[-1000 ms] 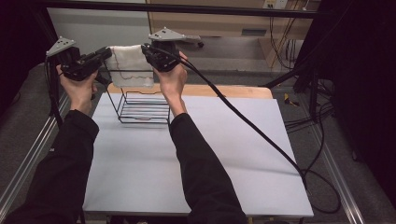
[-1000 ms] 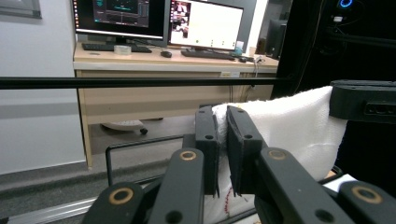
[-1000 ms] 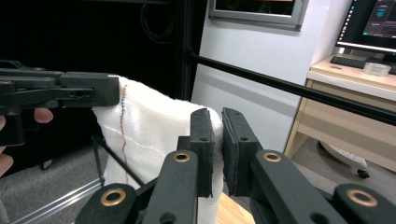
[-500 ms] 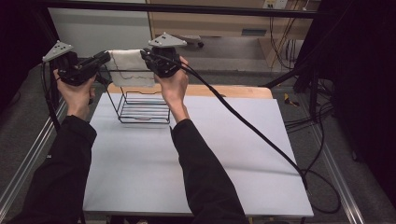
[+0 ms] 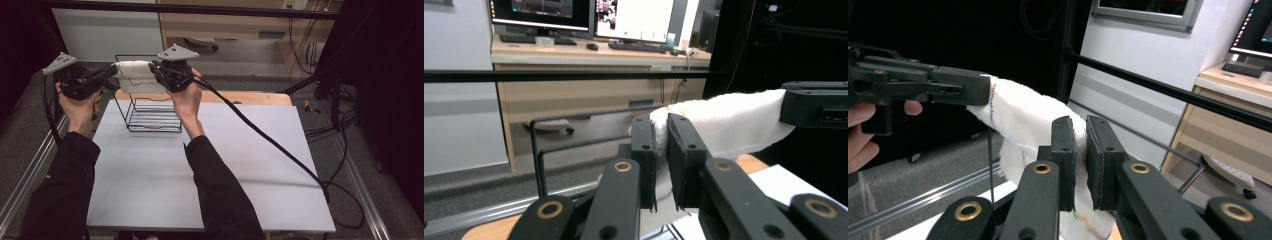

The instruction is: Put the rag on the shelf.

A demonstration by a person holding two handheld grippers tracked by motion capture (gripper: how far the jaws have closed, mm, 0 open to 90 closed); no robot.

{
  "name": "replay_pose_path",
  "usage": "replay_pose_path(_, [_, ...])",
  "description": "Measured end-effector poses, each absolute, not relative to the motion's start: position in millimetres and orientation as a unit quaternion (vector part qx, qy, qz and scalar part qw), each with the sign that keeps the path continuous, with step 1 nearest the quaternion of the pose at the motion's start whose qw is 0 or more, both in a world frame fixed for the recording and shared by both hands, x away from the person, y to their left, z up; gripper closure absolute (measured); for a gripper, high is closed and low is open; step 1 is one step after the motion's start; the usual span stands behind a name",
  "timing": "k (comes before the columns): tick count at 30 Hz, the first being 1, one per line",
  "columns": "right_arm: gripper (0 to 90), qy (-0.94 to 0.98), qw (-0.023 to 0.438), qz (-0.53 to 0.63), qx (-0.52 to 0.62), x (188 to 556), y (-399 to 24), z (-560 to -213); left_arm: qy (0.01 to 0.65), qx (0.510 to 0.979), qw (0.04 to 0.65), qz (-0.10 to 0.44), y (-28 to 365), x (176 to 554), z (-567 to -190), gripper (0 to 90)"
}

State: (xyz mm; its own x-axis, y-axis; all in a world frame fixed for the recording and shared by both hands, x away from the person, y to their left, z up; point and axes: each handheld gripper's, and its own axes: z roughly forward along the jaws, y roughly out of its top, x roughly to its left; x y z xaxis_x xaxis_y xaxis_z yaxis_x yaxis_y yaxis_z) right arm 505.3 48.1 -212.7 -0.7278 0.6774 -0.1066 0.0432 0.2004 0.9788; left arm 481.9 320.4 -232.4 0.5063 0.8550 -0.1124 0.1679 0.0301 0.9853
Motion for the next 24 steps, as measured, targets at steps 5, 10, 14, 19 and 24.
replay_pose_path(5, [82.9, 0.735, 0.269, 0.574, 0.241, 498.6, 47.2, -218.7, 0.404, 0.645, 0.579, 0.292, 319.0, 475.3, -235.8, 80.3])
replay_pose_path(10, [82.8, 0.742, 0.266, 0.568, 0.237, 494.5, 48.3, -225.2, 0.409, 0.650, 0.573, 0.287, 320.4, 470.3, -241.3, 78.7])
replay_pose_path(14, [82.8, 0.746, 0.265, 0.564, 0.234, 493.1, 48.8, -230.6, 0.410, 0.655, 0.568, 0.285, 321.1, 468.0, -244.3, 77.6])
replay_pose_path(19, [82.7, 0.748, 0.263, 0.563, 0.234, 493.0, 48.8, -235.4, 0.414, 0.657, 0.564, 0.282, 323.5, 464.8, -240.5, 72.8])
replay_pose_path(24, [82.7, 0.751, 0.267, 0.559, 0.227, 492.3, 49.1, -237.5, 0.416, 0.655, 0.560, 0.292, 327.0, 458.4, -227.0, 69.6])
